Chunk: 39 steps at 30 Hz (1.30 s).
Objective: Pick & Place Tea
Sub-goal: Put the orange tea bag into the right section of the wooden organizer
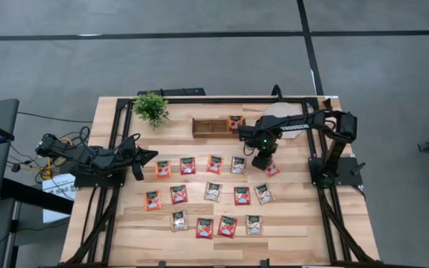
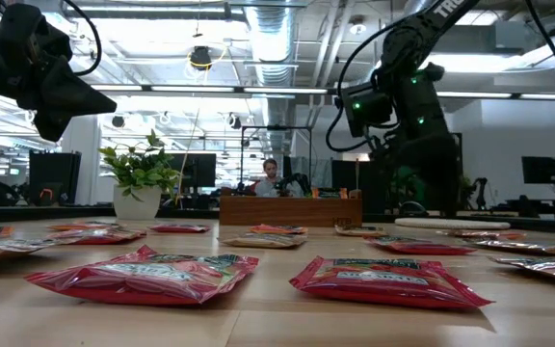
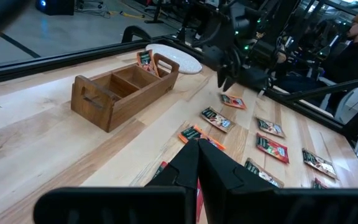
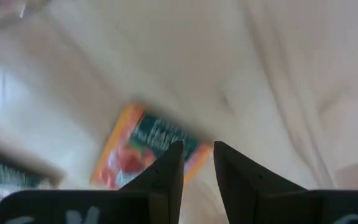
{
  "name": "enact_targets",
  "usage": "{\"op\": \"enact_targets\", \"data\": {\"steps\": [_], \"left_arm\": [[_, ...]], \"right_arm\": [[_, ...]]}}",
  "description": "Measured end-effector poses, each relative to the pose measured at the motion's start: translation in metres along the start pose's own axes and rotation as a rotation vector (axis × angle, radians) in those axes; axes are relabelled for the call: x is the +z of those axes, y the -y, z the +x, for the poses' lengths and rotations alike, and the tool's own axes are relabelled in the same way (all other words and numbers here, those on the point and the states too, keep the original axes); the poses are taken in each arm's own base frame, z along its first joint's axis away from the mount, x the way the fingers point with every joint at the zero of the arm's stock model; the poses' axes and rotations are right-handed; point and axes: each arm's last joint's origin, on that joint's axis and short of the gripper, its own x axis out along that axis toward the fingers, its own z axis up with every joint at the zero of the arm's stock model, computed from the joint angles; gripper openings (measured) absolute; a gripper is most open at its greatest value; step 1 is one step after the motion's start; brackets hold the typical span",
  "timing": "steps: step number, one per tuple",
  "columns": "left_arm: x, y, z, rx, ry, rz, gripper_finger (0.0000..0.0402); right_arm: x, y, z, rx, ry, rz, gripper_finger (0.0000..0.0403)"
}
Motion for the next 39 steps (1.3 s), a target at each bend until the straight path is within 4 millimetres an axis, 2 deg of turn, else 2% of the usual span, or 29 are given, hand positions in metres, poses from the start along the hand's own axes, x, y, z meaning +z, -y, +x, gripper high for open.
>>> {"op": "enact_targets", "data": {"steps": [7, 12, 21, 26, 32, 39], "left_arm": [[0.000, 0.000, 0.000, 0.000, 0.000, -0.003, 0.0000], [0.000, 0.000, 0.000, 0.000, 0.000, 0.003, 0.0000], [0.000, 0.000, 0.000, 0.000, 0.000, 0.005, 0.0000], [0.000, 0.000, 0.000, 0.000, 0.000, 0.001, 0.0000], [0.000, 0.000, 0.000, 0.000, 0.000, 0.001, 0.0000], [0.000, 0.000, 0.000, 0.000, 0.000, 0.004, 0.0000]], "right_arm": [[-0.010, -0.026, 0.001, 0.089, -0.068, -0.132, 0.0083], [-0.012, -0.039, 0.012, 0.038, -0.010, -0.152, 0.0083], [-0.001, -0.029, 0.012, 0.008, 0.080, -0.048, 0.0083], [-0.004, -0.027, 0.012, 0.008, 0.047, -0.041, 0.0083], [-0.007, -0.025, 0.025, 0.006, 0.049, 0.004, 0.0083], [-0.005, -0.024, 0.025, -0.024, 0.096, 0.059, 0.0083]]}}
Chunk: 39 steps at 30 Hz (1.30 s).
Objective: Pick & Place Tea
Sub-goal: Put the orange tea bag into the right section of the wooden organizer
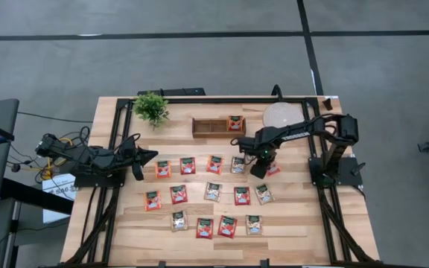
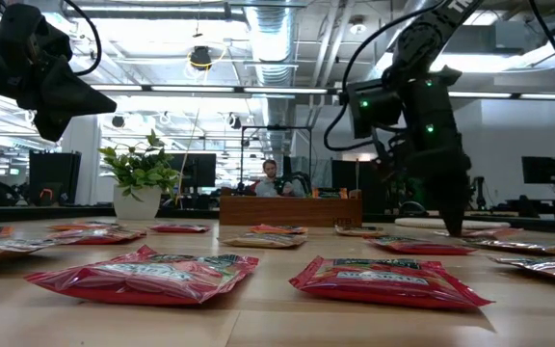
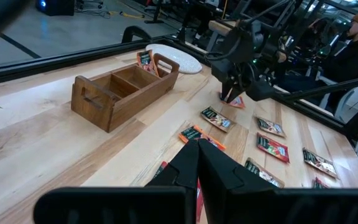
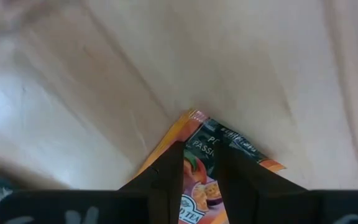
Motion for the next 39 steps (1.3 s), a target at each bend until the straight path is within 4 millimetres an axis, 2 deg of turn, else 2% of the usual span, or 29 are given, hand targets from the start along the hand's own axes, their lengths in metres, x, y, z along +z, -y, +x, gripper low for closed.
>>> {"op": "enact_targets", "data": {"steps": [6, 13, 17, 23, 29, 34, 39], "left_arm": [[0.000, 0.000, 0.000, 0.000, 0.000, -0.003, 0.0000], [0.000, 0.000, 0.000, 0.000, 0.000, -0.004, 0.0000], [0.000, 0.000, 0.000, 0.000, 0.000, -0.005, 0.0000], [0.000, 0.000, 0.000, 0.000, 0.000, -0.008, 0.0000], [0.000, 0.000, 0.000, 0.000, 0.000, -0.008, 0.0000], [0.000, 0.000, 0.000, 0.000, 0.000, -0.008, 0.0000], [0.000, 0.000, 0.000, 0.000, 0.000, -0.008, 0.0000]], "right_arm": [[0.008, 0.002, -0.001, -0.031, 0.084, 0.112, 0.0083], [0.014, 0.020, -0.001, -0.062, 0.119, 0.378, 0.0083], [0.018, 0.025, -0.005, -0.047, 0.119, 0.443, 0.0083], [0.026, 0.020, -0.023, -0.021, 0.112, 0.411, 0.0083], [0.022, 0.017, -0.044, -0.080, 0.036, 0.301, 0.0083], [0.020, 0.025, -0.048, -0.154, 0.003, 0.220, 0.0083], [0.025, 0.033, -0.048, -0.138, 0.017, 0.043, 0.0083]]}}
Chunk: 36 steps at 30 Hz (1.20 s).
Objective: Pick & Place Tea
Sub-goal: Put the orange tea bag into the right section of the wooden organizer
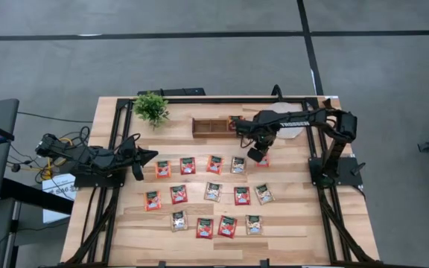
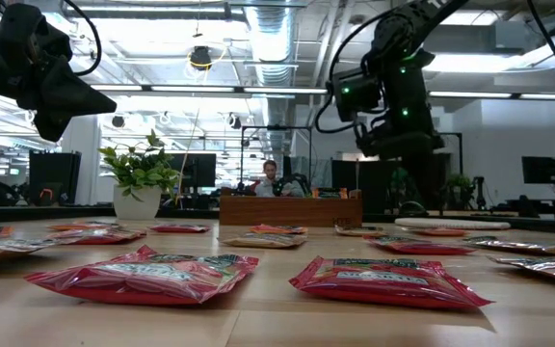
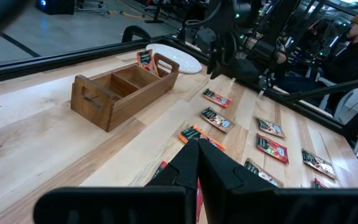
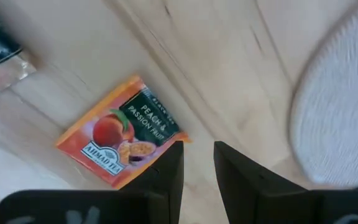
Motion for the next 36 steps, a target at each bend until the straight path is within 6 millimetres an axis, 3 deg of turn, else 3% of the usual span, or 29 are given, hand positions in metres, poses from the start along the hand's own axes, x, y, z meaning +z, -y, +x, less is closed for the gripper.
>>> {"op": "enact_targets", "data": {"steps": [9, 21, 36], "left_arm": [[0.000, 0.000, 0.000, 0.000, 0.000, 0.000, 0.0000], [0.000, 0.000, 0.000, 0.000, 0.000, 0.018, 0.0000], [0.000, 0.000, 0.000, 0.000, 0.000, 0.009, 0.0000]], "right_arm": [[0.000, 0.003, 0.005, 0.093, -0.003, -0.195, 0.0089], [0.001, 0.002, 0.017, 0.112, 0.040, -0.197, 0.0173], [-0.009, 0.004, 0.042, 0.115, 0.027, -0.196, 0.0141]]}}
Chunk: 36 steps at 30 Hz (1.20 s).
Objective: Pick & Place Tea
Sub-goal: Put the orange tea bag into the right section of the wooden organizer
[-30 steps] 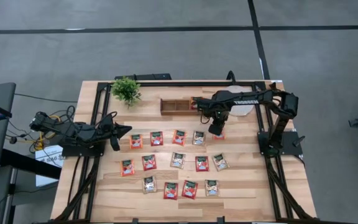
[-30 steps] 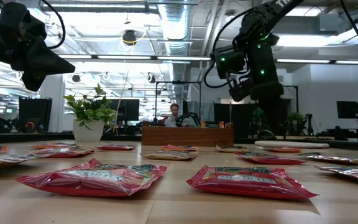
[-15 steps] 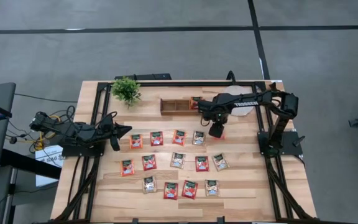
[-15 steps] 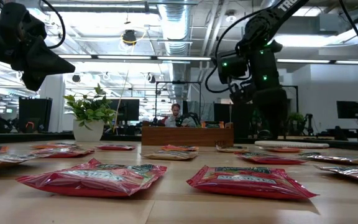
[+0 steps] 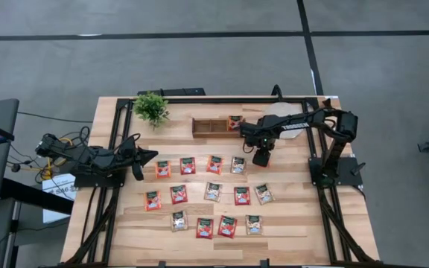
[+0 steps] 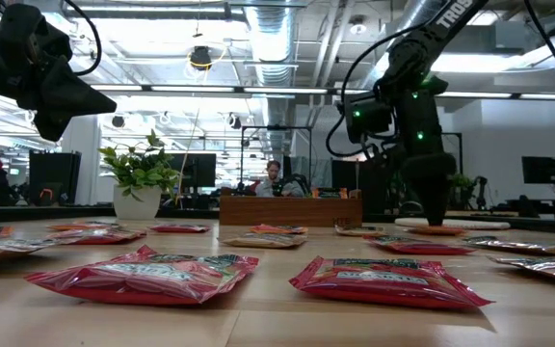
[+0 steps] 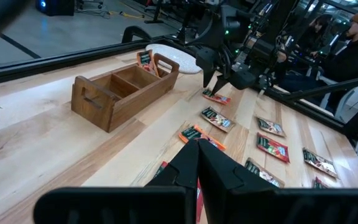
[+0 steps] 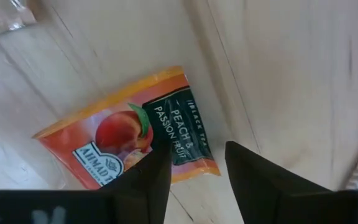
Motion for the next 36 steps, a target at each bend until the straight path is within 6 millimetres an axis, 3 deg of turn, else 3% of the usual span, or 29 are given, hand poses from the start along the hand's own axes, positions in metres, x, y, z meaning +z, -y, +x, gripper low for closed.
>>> {"op": "enact_targets", "data": {"steps": [19, 36], "left_arm": [[0.0000, 0.0000, 0.0000, 0.000, 0.000, -0.001, 0.0000], [0.0000, 0.0000, 0.0000, 0.000, 0.000, 0.000, 0.0000]], "right_arm": [[-0.0027, -0.0008, 0.0014, 0.054, -0.022, 0.012, 0.0073], [-0.0063, -0.0002, 0.0014, 0.053, -0.061, 0.026, 0.0067]]}}
